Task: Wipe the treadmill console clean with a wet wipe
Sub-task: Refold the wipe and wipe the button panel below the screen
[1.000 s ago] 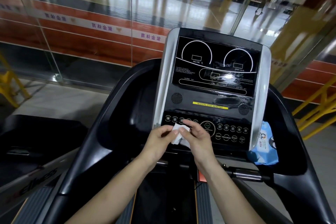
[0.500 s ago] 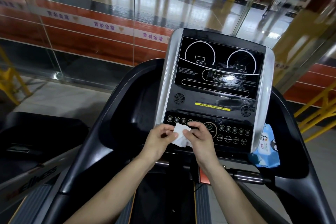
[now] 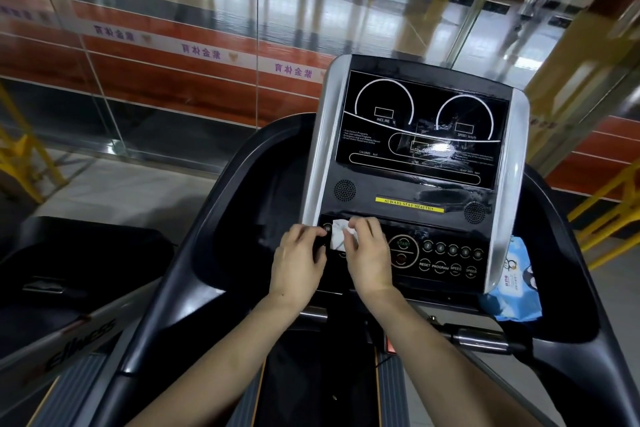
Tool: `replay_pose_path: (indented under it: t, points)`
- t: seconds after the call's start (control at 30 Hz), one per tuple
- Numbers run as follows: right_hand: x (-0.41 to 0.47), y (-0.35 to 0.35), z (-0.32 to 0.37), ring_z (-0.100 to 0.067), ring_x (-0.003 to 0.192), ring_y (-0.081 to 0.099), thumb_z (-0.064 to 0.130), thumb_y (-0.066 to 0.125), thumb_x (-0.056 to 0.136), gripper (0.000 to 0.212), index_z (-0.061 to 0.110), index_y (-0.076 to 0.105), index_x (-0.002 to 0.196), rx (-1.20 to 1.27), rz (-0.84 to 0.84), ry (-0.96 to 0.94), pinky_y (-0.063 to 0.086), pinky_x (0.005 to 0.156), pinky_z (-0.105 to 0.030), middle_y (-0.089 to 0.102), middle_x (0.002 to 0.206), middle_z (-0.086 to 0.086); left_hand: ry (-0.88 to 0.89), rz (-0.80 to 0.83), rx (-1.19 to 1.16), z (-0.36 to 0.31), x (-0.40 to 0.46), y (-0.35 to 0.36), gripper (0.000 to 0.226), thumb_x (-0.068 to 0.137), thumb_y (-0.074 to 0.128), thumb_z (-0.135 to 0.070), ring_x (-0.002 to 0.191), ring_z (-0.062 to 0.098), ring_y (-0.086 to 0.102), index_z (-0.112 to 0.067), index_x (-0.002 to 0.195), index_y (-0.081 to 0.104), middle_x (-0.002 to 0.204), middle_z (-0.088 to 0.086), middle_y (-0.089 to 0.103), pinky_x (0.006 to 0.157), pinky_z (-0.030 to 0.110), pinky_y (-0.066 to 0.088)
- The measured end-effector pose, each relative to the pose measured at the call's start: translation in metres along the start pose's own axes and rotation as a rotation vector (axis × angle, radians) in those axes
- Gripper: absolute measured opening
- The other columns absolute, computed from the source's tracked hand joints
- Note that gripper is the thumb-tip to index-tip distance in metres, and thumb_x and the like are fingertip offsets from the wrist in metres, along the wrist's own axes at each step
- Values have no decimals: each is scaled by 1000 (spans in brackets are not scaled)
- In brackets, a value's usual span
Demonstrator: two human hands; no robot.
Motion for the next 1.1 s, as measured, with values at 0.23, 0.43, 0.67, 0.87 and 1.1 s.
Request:
replay_pose_path:
  t: [0.23, 0.43, 0.67, 0.87, 1.1]
  points:
    - [2, 8, -5, -27, 86, 55, -9, 80, 74, 33, 13, 71, 97, -183, -39, -204, 43, 77, -39, 61, 96, -5, 134, 96, 274, 7, -4, -1, 40, 91, 68, -11, 127, 23, 53, -18, 130, 64, 149, 1, 50, 99, 42, 52]
    - [-13, 14, -12, -25, 122, 54, -5, 67, 86, 42, 7, 70, 126, -197, 27, -246, 52, 99, -46, 65, 135, -10, 186, 127, 324, 13, -4, -6, 48, 90, 66, -5, 151, 24, 36, -18, 135, 60, 162, 1, 41, 115, 48, 44]
    - [-43, 8, -7, -16, 161, -6, 40, 32, 111, 64, 12, 16, 165, -326, 340, -191, 6, 131, -41, 4, 175, -6, 200, 205, 453, 31, -3, -4, 80, 98, 54, -10, 160, 26, -12, -17, 165, 12, 174, -2, -8, 130, 49, 4]
    - [-34, 24, 11, -14, 160, -13, 40, 27, 110, 64, 13, 11, 166, -296, 417, -185, 9, 132, -42, -4, 175, -4, 179, 255, 542, 36, -1, -7, 75, 105, 39, -20, 156, 25, -25, -20, 164, -8, 170, -6, -23, 128, 51, -10]
    - [-38, 3, -18, -14, 160, -15, 49, 20, 110, 66, 17, 3, 166, -401, 407, -110, 6, 132, -42, -7, 174, -2, 162, 261, 548, 35, -2, -3, 82, 102, 41, -19, 156, 25, -26, -19, 163, -14, 169, -7, -29, 129, 52, -8]
Point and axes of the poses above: each hand's wrist, its own x-axis towards the middle knuckle, its own y-axis out of the palm, z = x × y, the point moved 2 cm from there along x, towards the middle knuckle
